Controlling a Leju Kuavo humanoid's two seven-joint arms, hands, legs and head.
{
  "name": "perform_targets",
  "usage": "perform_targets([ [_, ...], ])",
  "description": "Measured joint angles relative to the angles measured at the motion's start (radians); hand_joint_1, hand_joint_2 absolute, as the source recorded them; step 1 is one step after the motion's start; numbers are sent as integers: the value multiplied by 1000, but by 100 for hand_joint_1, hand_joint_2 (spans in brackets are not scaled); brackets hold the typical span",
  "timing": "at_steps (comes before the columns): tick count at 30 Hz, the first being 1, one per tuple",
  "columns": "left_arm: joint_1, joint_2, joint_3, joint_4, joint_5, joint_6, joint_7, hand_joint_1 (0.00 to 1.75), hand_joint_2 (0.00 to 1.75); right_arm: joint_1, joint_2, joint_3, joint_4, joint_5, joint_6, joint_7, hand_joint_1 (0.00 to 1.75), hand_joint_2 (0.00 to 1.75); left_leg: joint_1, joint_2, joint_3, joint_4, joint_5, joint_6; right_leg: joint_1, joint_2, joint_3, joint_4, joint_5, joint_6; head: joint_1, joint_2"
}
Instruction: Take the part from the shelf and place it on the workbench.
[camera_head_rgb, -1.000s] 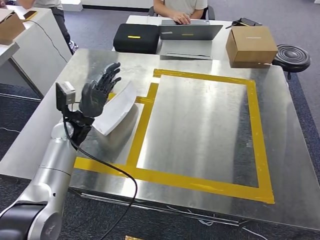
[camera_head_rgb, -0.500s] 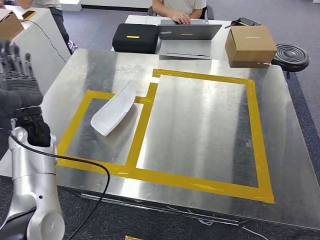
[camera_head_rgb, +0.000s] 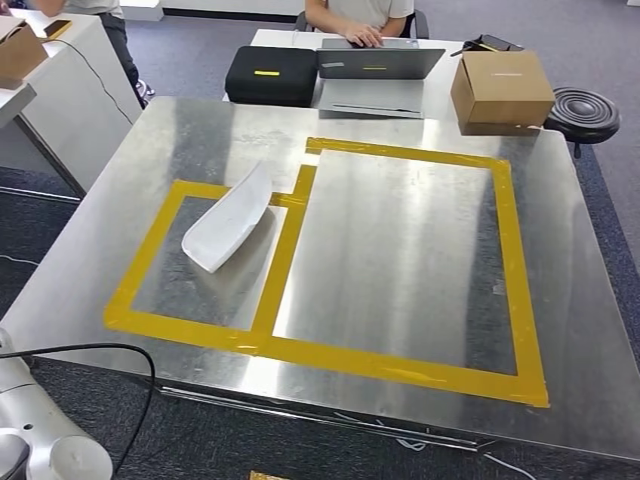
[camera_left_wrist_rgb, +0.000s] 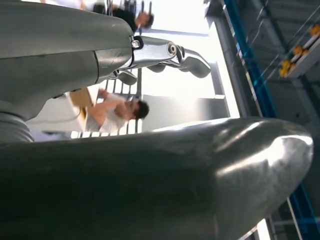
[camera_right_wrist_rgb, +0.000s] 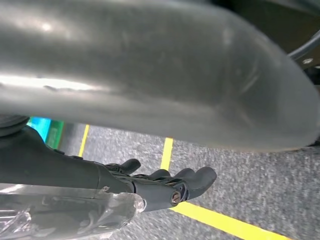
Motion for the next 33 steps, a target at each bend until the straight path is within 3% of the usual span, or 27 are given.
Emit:
perform_targets([
  [9, 89, 3, 218, -89, 71, 14, -29, 0, 0, 0, 12, -42, -8, -42, -33, 52, 0, 0, 0, 0, 1, 0, -2, -2, 0, 0, 0, 0, -2, -1, 0, 0],
  [17, 115, 0, 291, -100, 42, 40, -44, 0, 0, -4, 21, -60, -12, -46, -34, 57, 0, 0, 0, -1, 1, 0, -2, -3, 0, -2, 2, 0, -2, -1, 0, 0],
  [20, 136, 12, 321, -79, -7, 124, -68, 0, 0, -3, 27, -62, -16, -41, -39, 63, 0, 0, 0, -1, 2, 0, -3, -3, 0, -1, 1, 0, -2, -1, 0, 0],
  [28, 227, 77, 346, 99, -107, 468, -104, 0, 0, -2, 53, -66, -31, -51, -56, 62, 0, 0, 1, -1, 2, 0, -3, -3, 1, -1, 1, 0, -4, -3, 0, 0],
  [33, 295, 87, 319, 192, -265, 551, -70, 0, 0, -6, 73, -78, -41, -75, -87, 74, 0, 0, 0, -1, 2, 0, -4, -3, 1, -1, 1, 0, -4, -3, 0, 0],
])
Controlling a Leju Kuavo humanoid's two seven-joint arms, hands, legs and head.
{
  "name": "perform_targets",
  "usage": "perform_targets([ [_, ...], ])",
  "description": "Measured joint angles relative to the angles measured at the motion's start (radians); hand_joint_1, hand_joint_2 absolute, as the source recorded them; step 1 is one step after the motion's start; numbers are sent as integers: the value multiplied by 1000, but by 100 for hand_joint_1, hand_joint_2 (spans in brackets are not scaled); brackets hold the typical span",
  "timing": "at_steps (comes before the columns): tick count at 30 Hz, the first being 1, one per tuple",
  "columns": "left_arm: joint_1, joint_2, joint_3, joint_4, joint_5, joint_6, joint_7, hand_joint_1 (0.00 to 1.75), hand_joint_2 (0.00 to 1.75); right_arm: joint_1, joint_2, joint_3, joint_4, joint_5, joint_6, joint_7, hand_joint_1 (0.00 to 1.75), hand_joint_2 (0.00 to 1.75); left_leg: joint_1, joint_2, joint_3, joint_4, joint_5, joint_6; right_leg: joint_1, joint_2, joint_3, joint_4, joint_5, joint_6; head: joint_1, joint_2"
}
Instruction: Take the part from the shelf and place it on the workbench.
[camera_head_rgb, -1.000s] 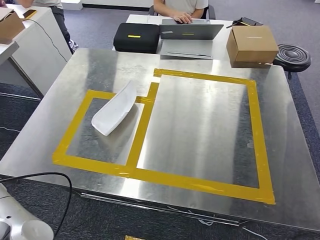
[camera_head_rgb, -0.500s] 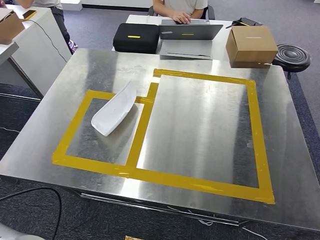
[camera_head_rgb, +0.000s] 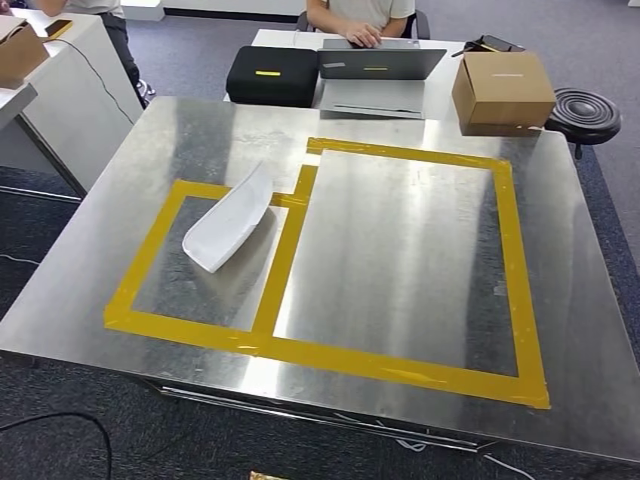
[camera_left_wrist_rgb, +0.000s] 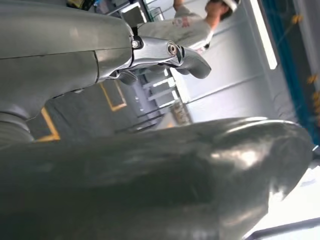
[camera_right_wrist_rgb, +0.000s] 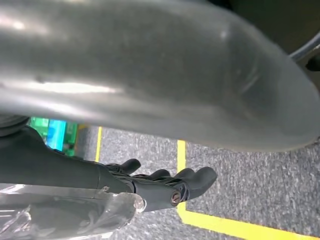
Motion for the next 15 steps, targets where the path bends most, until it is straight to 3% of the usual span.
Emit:
perform_targets([
  [10, 108, -31, -59, 169, -280, -62, 139, 0, 0, -4, 12, -19, -8, -38, -3, -7, 0, 0, 0, 0, 0, 0, -2, 2, 0, 0, 1, 0, 0, 1, 0, 0],
  [15, 140, -68, -79, 265, -381, -90, 152, 0, 0, -5, 13, -28, -8, -54, -2, -13, 0, 0, 0, 0, 0, 0, -2, 2, 0, 0, 1, 0, -1, 1, 0, 0],
])
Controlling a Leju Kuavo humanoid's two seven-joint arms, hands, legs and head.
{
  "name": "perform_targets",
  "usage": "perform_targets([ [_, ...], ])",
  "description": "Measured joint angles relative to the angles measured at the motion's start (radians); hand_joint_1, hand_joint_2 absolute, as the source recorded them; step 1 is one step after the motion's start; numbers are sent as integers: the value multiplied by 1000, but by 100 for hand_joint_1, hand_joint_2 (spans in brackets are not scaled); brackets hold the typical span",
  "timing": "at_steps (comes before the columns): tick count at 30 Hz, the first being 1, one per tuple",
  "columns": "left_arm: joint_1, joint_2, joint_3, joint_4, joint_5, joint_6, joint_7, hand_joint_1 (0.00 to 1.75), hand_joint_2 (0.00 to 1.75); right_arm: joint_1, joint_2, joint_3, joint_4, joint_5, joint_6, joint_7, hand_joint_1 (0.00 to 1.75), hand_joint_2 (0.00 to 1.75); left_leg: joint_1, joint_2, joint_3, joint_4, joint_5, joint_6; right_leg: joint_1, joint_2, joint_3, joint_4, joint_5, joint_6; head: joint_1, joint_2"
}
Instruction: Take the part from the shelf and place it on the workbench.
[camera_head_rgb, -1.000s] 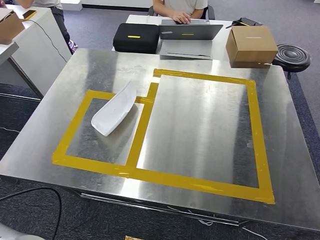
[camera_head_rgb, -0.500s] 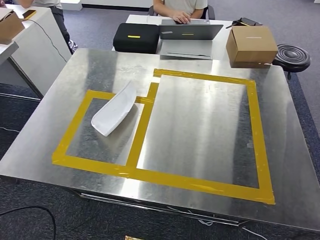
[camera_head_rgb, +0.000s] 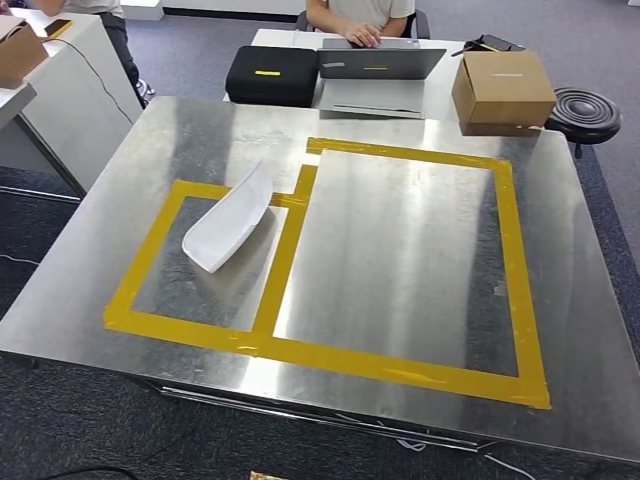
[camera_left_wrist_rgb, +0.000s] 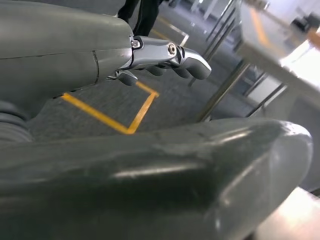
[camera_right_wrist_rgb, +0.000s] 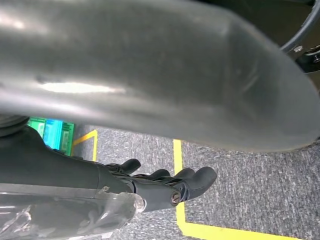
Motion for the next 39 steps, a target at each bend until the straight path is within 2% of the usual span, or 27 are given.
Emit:
perform_targets([
  [4, 7, -16, -2, 44, -54, -67, 17, 0, 0, -1, 1, -2, 0, -11, 0, 0, 0, 0, 0, 0, 0, 0, 0, 1, 0, -1, 0, 0, 0, 0, 0, 0],
  [12, 6, -87, -9, 212, -193, -179, 0, 0, 0, -3, 2, -8, 0, -19, -6, 16, 0, 0, -4, 0, 1, 2, -5, 7, -4, -1, 3, -3, 1, 5, 0, 0],
  [16, -4, -100, -10, 288, -197, -198, -34, 0, 0, -4, 2, -8, 0, -19, -6, 23, 0, 0, -7, 0, 1, 7, -9, 14, -7, -1, 6, -4, 0, 11, 0, 0],
  [19, -7, -103, -10, 316, -197, -202, -36, 0, 0, -4, 2, -8, 0, -19, -6, 24, 0, 0, -5, 0, 4, 3, -4, 23, -9, -2, 9, -7, 1, 20, 0, 0],
  [21, -12, -105, -11, 331, -212, -224, -37, 0, 0, -4, 2, -8, 0, -17, -5, 25, 0, 0, 2, 1, 8, -8, 8, 32, -8, 2, 0, 21, -28, 28, 2, 0],
  [22, -15, -106, -16, 342, -233, -240, -36, 0, 0, -3, 1, -8, 0, -14, -2, 26, 0, 0, 6, 2, 9, -12, 11, 35, -8, 5, -16, 64, -61, 32, 4, 0],
  [24, -20, -107, -34, 376, -296, -265, -31, 0, 0, -4, -2, -8, 0, -5, 5, 28, 0, 0, 8, 1, 7, -13, 13, 36, -10, 7, -60, 194, -136, 38, 6, 0],
  [25, -23, -108, -47, 401, -328, -268, -29, 0, 0, -4, -4, -7, 0, -2, 9, 29, 0, 0, 8, 1, 6, -13, 14, 36, -12, 7, -76, 246, -159, 41, 6, 0],
  [26, -27, -109, -60, 429, -350, -269, -26, 0, 0, -4, -5, -7, 0, -1, 11, 29, 0, 0, 9, 0, 5, -12, 15, 34, -13, 6, -77, 267, -162, 43, 5, 0],
  [27, -31, -109, -69, 458, -361, -268, -21, 0, 0, -4, -7, -7, 0, -1, 12, 27, 0, 0, 11, 0, 4, -11, 16, 32, -13, 6, -59, 247, -147, 46, 5, 0],
  [28, -36, -109, -76, 489, -363, -267, -12, 0, 0, -4, -8, -6, 0, 1, 9, 21, 0, 0, 14, 0, 3, -10, 18, 28, -15, 5, -22, 190, -119, 48, 6, 0],
  [29, -40, -109, -78, 515, -360, -267, 0, 0, 0, -5, -9, -4, 0, 6, 4, 13, 0, 44, 16, 1, 2, -8, 19, 22, -17, 2, 23, 114, -95, 52, 6, 0],
  [30, -42, -109, -79, 539, -357, -266, 15, 0, 0, -7, -10, -1, 0, 13, -3, 3, 0, 44, 17, 1, 0, -6, 21, 16, -17, 2, 62, 52, -75, 52, 7, 0],
  [31, -43, -107, -79, 559, -360, -268, 33, 0, 0, -8, -11, 4, -1, 25, -12, -7, 0, 44, 16, 1, -1, -3, 22, 9, -17, 2, 87, 8, -65, 47, 6, 0],
  [32, -43, -105, -79, 577, -369, -275, 55, 0, 0, -8, -14, 12, -2, 42, -20, -17, 0, 44, 14, 2, -2, 0, 25, 2, -16, 4, 95, -8, -65, 40, 6, 0],
  [33, -42, -103, -80, 596, -385, -285, 85, 0, 0, -8, -18, 22, -3, 63, -25, -26, 0, 0, 12, 2, -3, 1, 29, -3, -15, 9, 92, -4, -62, 29, 5, 0],
  [35, -40, -97, -86, 633, -426, -315, 161, 0, 0, -6, -31, 47, -6, 106, -27, -37, 0, 0, 14, -4, -9, 7, 25, -11, -15, 12, 78, -2, -57, 11, 2, 0],
  [36, -39, -93, -90, 652, -443, -333, 200, 0, 0, -5, -39, 60, -8, 123, -24, -39, 0, 0, 15, -13, -18, 24, 3, -15, -16, 13, 71, -1, -51, 2, 0, 0],
  [37, -38, -90, -93, 670, -455, -352, 232, 0, 0, -5, -48, 72, -10, 136, -19, -39, 0, 0, 16, -25, -33, 62, -34, -18, -16, 14, 62, -2, -44, -7, -2, 0],
  [39, -37, -85, -99, 705, -474, -381, 276, 0, 0, -7, -64, 94, -14, 152, -9, -28, 0, 0, 16, -44, -78, 189, -129, -19, -13, 17, 41, -2, -28, -18, -5, 0],
])
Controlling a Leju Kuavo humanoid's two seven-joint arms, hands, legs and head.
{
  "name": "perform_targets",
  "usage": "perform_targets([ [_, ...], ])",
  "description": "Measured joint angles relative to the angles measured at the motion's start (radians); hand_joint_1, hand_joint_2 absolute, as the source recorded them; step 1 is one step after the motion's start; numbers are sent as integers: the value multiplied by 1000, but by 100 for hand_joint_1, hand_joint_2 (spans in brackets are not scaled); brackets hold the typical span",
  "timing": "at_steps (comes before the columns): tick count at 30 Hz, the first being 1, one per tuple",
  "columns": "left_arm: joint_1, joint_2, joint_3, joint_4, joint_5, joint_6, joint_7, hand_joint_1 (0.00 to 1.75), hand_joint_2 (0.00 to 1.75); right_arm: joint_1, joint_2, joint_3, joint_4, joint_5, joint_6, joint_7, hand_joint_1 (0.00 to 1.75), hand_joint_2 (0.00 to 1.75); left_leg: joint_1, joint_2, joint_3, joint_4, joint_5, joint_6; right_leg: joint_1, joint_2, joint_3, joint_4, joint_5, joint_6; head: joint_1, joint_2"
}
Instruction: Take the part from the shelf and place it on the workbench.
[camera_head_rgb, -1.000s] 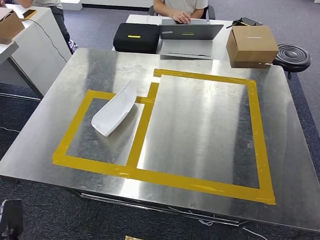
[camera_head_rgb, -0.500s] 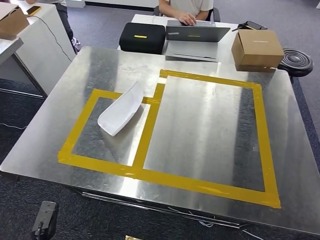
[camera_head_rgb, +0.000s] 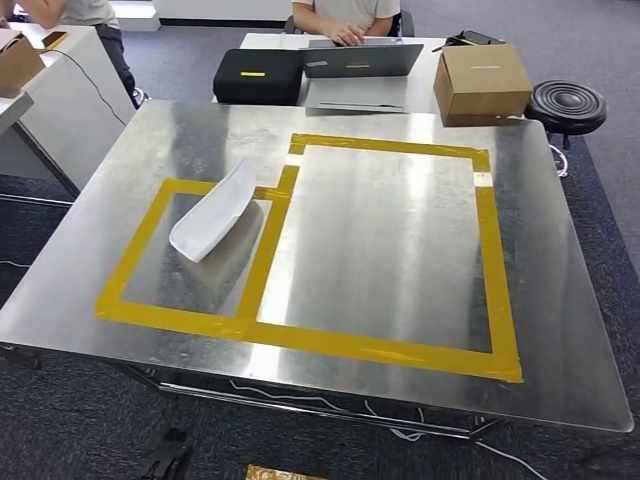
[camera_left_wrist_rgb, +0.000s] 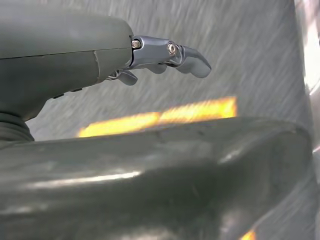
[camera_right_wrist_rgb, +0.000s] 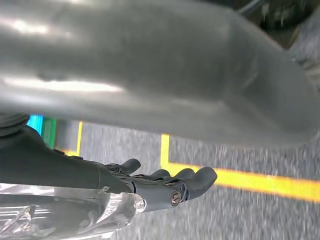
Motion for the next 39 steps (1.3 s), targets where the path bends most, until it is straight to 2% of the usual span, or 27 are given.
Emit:
perform_targets([
  [1, 1, 2, -3, 14, -9, -8, 11, 0, 0, -1, -7, 7, -1, 4, 4, 11, 0, 0, 0, -3, -18, 62, -32, 1, 2, 2, -12, 0, 8, -2, -1, 0],
  [2, 2, 4, -6, 25, -18, -12, 20, 0, 0, -1, -12, 12, -1, 7, 8, 25, 0, 0, 0, -4, -23, 99, -44, 4, 5, 4, -22, 1, 16, -2, -1, 0],
  [3, 2, 6, -9, 34, -24, -14, 26, 0, 0, 0, -17, 16, -1, 11, 10, 39, 0, 0, -1, -4, -10, 101, -35, 7, 6, 7, -33, 1, 24, -1, -1, 0],
  [4, 2, 9, -13, 41, -30, -15, 30, 0, 0, 1, -20, 21, -1, 17, 12, 50, 0, 0, -1, -5, 20, 67, -12, 11, 7, 10, -42, 1, 32, 2, -1, 0],
  [6, 1, 15, -23, 50, -41, -16, 36, 0, 0, 2, -24, 32, -1, 25, 10, 62, 0, 0, -2, -12, 120, -72, 34, 19, 9, 16, -58, 2, 48, 10, -2, 0],
  [8, -3, 18, -31, 57, -48, -13, 40, 0, 0, 1, -27, 38, -1, 24, 3, 64, 0, 0, -4, -22, 189, -180, 42, 25, 11, 19, -68, 4, 64, 21, -2, 0],
  [9, -4, 18, -33, 59, -50, -12, 42, 0, 0, 1, -29, 39, -1, 21, -1, 63, 0, 0, -7, -24, 198, -200, 39, 27, 11, 20, -71, 2, 73, 27, -2, 0],
  [11, -2, 17, -35, 65, -51, -12, 45, 0, 0, 4, -33, 40, -1, 18, -4, 62, 0, 0, -8, -20, 187, -204, 50, 38, 7, 20, -76, -1, 83, 39, -2, 0],
  [12, -1, 17, -37, 67, -51, -11, 47, 0, 0, 6, -35, 40, -1, 15, -4, 59, 0, 0, -8, -17, 180, -205, 59, 46, 5, 17, -82, 9, 67, 44, 0, 0],
  [13, 0, 17, -39, 69, -52, -10, 48, 0, 0, 7, -36, 40, -1, 9, -3, 53, 0, 0, -7, -14, 170, -206, 69, 54, 4, 13, -93, 38, 33, 49, 2, 0],
  [15, 0, 15, -41, 70, -51, -8, 48, 0, 0, 7, -37, 40, -1, -5, 0, 34, 0, 0, -8, -10, 147, -205, 90, 62, 3, 4, -123, 151, -70, 57, 7, 0],
  [16, 0, 13, -41, 70, -51, -7, 49, 0, 0, 6, -37, 40, -1, -13, 1, 23, 0, 0, -10, -9, 134, -204, 100, 63, 3, 2, -135, 217, -109, 60, 8, 0],
  [17, 0, 9, -42, 71, -55, -6, 50, 0, 0, 4, -37, 40, -1, -17, 0, 14, 0, 0, -11, -7, 120, -203, 111, 63, 3, 2, -137, 264, -124, 61, 8, 0],
  [18, 0, 6, -44, 71, -62, -5, 52, 0, 0, 3, -37, 40, -1, -21, -1, 7, 0, 0, -13, -5, 106, -202, 121, 63, 3, 2, -123, 281, -117, 61, 8, 0],
  [19, 0, 2, -46, 72, -70, -4, 54, 0, 0, 3, -37, 40, -1, -24, -4, 3, 0, 0, -14, -3, 93, -200, 130, 61, 3, 1, -91, 261, -92, 59, 7, 0],
  [20, 0, -2, -49, 72, -77, -1, 58, 0, 0, 2, -37, 39, -1, -26, -6, 1, 0, 0, -14, -3, 82, -198, 139, 59, 3, 1, -43, 208, -66, 57, 7, 0],
  [21, 0, -6, -50, 72, -81, 3, 61, 0, 0, 0, -37, 39, -1, -27, -8, -1, 0, 0, -15, -2, 73, -197, 147, 56, 5, -1, 16, 131, -54, 53, 7, 0],
  [23, -1, -10, -51, 72, -82, 7, 64, 0, 0, -5, -37, 39, -1, -28, -12, -4, 0, 0, -18, -1, 63, -193, 161, 47, 8, -4, 110, -5, -63, 46, 6, 0],
  [24, 0, -11, -51, 72, -82, 8, 65, 0, 0, -7, -37, 39, -1, -28, -14, -5, 0, 0, -19, -1, 62, -192, 165, 43, 9, -5, 132, -40, -74, 43, 5, 0],
  [25, -1, -11, -51, 72, -82, 8, 65, 0, 0, -8, -37, 39, -1, -28, -14, -5, 0, 0, -19, 0, 61, -191, 169, 41, 9, -5, 137, -51, -76, 42, 4, 0],
  [30, -1, -12, -51, 72, -82, 8, 65, 0, 0, -8, -37, 39, -1, -28, -15, -5, 0, 0, -18, 0, 61, -192, 174, 38, 11, -5, 129, -48, -73, 39, 4, 0],
  [31, -1, -12, -51, 72, -82, 8, 65, 0, 0, -7, -37, 39, -1, -28, -16, -5, 0, 0, -17, -1, 57, -190, 173, 32, 11, -6, 120, -48, -66, 31, 5, 0],
  [34, 2, -14, -53, 72, -97, 11, 41, 0, 0, -8, -38, 38, -1, -36, -20, -3, 0, 0, -12, -6, -2, 10, 12, 5, 8, -6, 48, -46, -2, 0, -1, 0],
  [35, 3, -14, -57, 72, -106, 12, 23, 0, 0, -8, -38, 38, -1, -41, -20, -4, 0, 0, -11, -6, -13, 80, -27, 2, 8, -5, 23, -44, 17, -1, -4, 0],
  [36, 4, -11, -63, 72, -114, 12, 6, 0, 0, -8, -38, 37, -1, -45, -21, -6, 0, 0, -10, -6, 3, 84, -3, 1, 8, -5, 6, -40, 27, 1, -4, 0],
  [37, 6, -7, -68, 72, -118, 14, -8, 0, 0, -8, -38, 35, -1, -49, -22, -8, 0, 0, -10, -7, 36, 54, 30, 1, 7, -4, -10, -36, 36, 5, -4, 0],
  [39, 7, 3, -75, 72, -115, 25, -21, 0, 0, -8, -38, 32, -1, -51, -24, -10, 0, 0, -8, -12, 140, -79, 62, 4, 7, -2, -38, -23, 52, 15, -5, 0],
])
